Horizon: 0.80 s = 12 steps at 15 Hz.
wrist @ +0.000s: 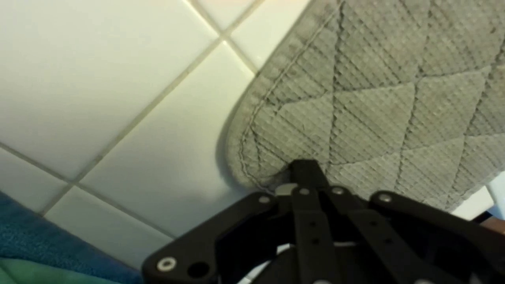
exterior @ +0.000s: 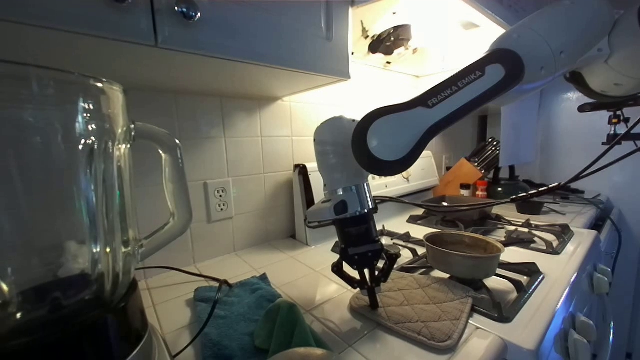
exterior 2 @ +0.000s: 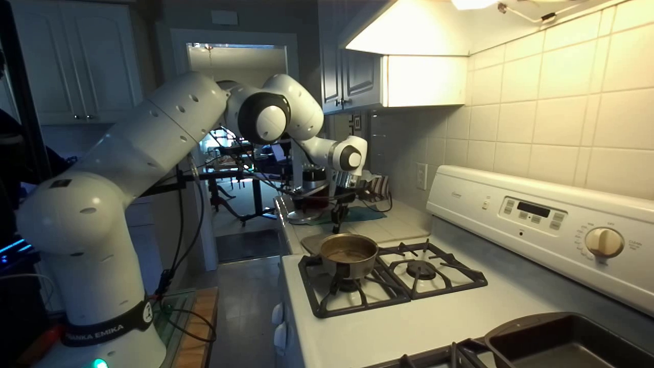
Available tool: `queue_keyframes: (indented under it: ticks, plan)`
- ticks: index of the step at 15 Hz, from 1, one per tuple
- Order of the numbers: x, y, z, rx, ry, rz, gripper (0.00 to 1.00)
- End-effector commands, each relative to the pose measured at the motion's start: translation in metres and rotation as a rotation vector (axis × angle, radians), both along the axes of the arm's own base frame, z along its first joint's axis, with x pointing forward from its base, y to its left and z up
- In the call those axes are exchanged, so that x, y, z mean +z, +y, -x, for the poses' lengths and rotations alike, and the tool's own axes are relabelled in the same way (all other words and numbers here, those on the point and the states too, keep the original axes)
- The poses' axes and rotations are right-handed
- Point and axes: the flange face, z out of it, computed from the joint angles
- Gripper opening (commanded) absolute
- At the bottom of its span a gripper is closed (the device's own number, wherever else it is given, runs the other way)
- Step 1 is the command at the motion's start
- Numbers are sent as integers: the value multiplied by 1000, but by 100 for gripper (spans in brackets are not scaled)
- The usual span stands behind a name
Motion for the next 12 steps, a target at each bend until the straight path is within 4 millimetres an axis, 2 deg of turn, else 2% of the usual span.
queue_keyframes:
  ticks: [1, 9, 12]
  plan:
    - [-2, 6, -3, 12, -9, -25, 0]
    - [4, 24, -2, 31, -24, -49, 0]
    - [11, 24, -2, 36, -24, -52, 0]
